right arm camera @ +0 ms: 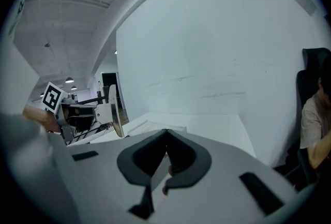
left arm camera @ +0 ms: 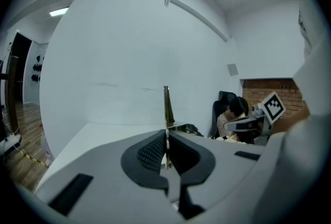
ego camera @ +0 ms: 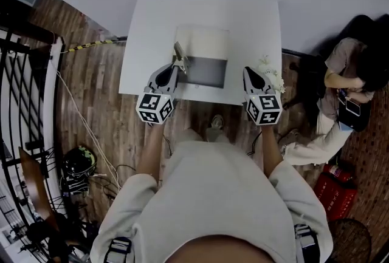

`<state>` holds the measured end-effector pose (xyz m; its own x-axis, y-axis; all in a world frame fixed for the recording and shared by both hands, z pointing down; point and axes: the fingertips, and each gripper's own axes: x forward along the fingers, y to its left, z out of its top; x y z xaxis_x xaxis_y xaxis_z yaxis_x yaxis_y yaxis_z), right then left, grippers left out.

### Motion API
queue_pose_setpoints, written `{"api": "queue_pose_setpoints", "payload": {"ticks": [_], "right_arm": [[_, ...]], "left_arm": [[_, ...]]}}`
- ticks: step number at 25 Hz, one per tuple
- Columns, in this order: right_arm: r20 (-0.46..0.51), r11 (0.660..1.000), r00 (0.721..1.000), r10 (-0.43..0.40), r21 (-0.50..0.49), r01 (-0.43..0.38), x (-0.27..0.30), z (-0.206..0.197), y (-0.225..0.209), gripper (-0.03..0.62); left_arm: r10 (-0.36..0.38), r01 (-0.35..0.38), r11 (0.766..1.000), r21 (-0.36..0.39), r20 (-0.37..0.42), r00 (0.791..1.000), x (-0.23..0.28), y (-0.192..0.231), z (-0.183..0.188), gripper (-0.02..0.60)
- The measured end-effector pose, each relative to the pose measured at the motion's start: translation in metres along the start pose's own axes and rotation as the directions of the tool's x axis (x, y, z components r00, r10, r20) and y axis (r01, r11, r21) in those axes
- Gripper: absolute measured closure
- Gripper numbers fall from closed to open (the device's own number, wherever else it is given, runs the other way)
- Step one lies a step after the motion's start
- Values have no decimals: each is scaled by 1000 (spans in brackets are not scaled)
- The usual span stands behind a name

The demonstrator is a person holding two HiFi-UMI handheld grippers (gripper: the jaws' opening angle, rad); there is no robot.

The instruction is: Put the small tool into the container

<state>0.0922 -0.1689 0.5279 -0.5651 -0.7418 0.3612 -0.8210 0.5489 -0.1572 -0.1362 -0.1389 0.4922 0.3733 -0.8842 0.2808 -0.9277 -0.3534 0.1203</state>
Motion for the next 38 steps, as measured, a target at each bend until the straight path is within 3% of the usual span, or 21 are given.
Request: {"api": "queue_pose_setpoints", "payload": {"ticks": [8,16,18,20,24,30,34,38], "right_arm": [[-25,999,999,-36,0,36,7,-5,4,595],[-42,995,995,-94,9,95,7,-12,3,595],[-44,994,993,-106,11,106,6,-12,2,595],[-47,993,992,-116,15,117,5,-14,-1,595],[-49,991,990,-135,16,136,2,-15,-6,595],[-65,989,987,-145,15,146,3,-20,-10,595],[-75,990,987,-140,15,142,3,-24,-12,595],[-83,990,986,-141,17,143,2,-27,-16,595]], "left_arm": [[-45,56,989,136,-83,996,17,2,-14,574],[-80,133,951,278,-193,978,33,0,-38,573],[-81,152,933,327,-220,972,37,-2,-42,574],[-73,176,896,407,-256,964,42,-5,-48,574],[-43,235,794,561,-334,942,49,-12,-63,574],[7,298,659,691,-401,916,58,-15,-84,574],[68,342,520,783,-437,897,63,-17,-97,574],[100,384,425,819,-465,880,68,-19,-112,574]]}}
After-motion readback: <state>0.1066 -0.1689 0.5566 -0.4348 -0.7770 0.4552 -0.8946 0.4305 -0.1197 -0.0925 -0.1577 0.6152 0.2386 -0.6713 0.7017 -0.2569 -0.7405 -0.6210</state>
